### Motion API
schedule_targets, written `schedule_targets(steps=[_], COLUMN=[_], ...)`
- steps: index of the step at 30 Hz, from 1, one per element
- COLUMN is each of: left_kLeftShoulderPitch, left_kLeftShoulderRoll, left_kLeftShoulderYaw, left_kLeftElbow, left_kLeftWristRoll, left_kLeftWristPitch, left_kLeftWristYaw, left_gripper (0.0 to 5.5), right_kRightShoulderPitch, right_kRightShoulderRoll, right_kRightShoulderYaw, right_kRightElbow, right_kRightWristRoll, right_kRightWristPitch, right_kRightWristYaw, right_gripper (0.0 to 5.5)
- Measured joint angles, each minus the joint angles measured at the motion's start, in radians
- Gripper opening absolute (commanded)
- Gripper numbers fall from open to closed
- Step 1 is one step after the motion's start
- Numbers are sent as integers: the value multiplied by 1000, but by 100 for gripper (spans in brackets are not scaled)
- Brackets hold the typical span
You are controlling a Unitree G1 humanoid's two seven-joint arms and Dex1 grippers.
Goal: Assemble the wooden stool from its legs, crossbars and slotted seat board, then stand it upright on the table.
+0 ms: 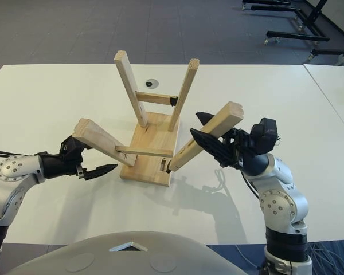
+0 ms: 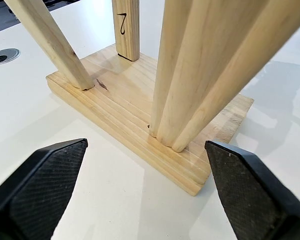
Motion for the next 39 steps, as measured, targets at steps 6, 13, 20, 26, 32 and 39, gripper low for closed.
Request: schedule_targets(steps=[6, 13, 20, 26, 32, 39], left_kLeftShoulderPitch=[-39, -60, -67, -65, -59, -59], left_kLeftShoulderRoll=[7, 7, 7, 7, 7, 7], left_kLeftShoulderYaw=[-3, -13, -20, -20, -25, -31], left_kLeftElbow=[12, 28, 43, 41, 40, 35], left_kLeftWristRoll=[0, 1, 1, 2, 2, 2], left_kLeftWristPitch=[2, 2, 2, 2, 2, 2], left_kLeftWristYaw=[-15, -31, -35, -21, -10, 0], left_gripper=[432, 432, 432, 432, 432, 432], right_kRightShoulderPitch=[0, -34, -28, -21, -20, -32], right_kRightShoulderRoll=[57, 60, 59, 44, 35, 37], right_kRightShoulderYaw=[84, 98, 96, 98, 104, 119], right_kRightElbow=[89, 173, 186, 161, 153, 174], right_kRightWristRoll=[-168, -183, -154, -133, -135, -144], right_kRightWristPitch=[-145, -226, -210, -174, -167, -187], right_kRightWristYaw=[48, 95, 85, 87, 93, 113], right_gripper=[205, 205, 205, 205, 205, 205])
